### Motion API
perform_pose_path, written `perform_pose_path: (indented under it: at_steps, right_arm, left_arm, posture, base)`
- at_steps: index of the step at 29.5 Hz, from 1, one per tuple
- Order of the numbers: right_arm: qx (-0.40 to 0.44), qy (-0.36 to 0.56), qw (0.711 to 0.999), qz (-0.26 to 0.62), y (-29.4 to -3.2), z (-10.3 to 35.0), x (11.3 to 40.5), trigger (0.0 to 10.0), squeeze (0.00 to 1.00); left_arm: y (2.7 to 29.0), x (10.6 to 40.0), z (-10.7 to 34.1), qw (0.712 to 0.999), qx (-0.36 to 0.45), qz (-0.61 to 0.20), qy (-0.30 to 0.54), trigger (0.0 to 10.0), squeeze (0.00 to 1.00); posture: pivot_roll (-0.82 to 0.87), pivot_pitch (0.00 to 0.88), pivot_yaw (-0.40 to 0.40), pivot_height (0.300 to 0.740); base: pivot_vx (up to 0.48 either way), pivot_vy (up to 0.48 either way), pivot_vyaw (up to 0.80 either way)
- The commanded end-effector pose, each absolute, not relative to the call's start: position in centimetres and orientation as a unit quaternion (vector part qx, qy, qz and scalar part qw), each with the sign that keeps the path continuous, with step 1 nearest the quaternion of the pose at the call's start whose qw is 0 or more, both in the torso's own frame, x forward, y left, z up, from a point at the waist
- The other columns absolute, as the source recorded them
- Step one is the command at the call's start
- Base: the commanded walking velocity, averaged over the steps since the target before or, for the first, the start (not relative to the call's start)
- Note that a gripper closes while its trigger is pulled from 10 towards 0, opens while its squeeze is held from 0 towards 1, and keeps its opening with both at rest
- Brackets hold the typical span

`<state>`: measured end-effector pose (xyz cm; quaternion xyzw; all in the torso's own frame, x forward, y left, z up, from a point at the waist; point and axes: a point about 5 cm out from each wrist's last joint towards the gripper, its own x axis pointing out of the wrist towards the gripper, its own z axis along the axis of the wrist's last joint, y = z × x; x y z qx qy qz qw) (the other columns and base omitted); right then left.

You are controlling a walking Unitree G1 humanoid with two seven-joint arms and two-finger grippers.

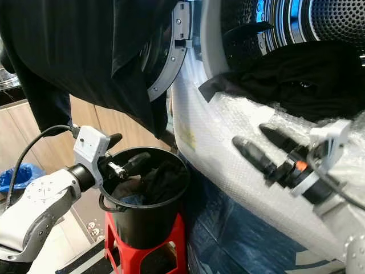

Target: Clothes washing

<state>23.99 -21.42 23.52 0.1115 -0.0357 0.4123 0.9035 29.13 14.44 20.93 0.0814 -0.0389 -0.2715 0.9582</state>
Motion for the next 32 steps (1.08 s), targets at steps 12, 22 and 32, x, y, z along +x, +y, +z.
perform_pose_path:
  at_steps: [12, 22, 32]
  right_arm:
    - [0.154, 0.019, 0.875, 0.459, -20.4, 20.0, 22.6, 10.0, 0.0]
    - [0.161, 0.045, 0.86, 0.482, -19.5, 19.3, 21.3, 10.0, 0.0]
    - [0.163, 0.067, 0.862, 0.475, -18.9, 19.2, 19.7, 10.0, 0.0]
  left_arm:
    - [15.2, 29.8, 17.3, 0.972, 0.081, -0.221, 0.002, 10.0, 0.0]
    - [15.1, 30.3, 14.4, 0.97, 0.051, -0.234, 0.03, 10.0, 0.0]
    - [15.6, 33.1, 13.2, 0.972, 0.042, -0.226, 0.048, 10.0, 0.0]
  posture:
    - [-0.06, 0.0, -0.023, 0.74]
    - [-0.08, 0.0, -0.04, 0.74]
    - [-0.11, 0.079, -0.045, 0.74]
  base:
    - [0.0, 0.0, 0.0]
    - [0.0, 0.0, 0.0]
    - [0.0, 0.0, 0.0]
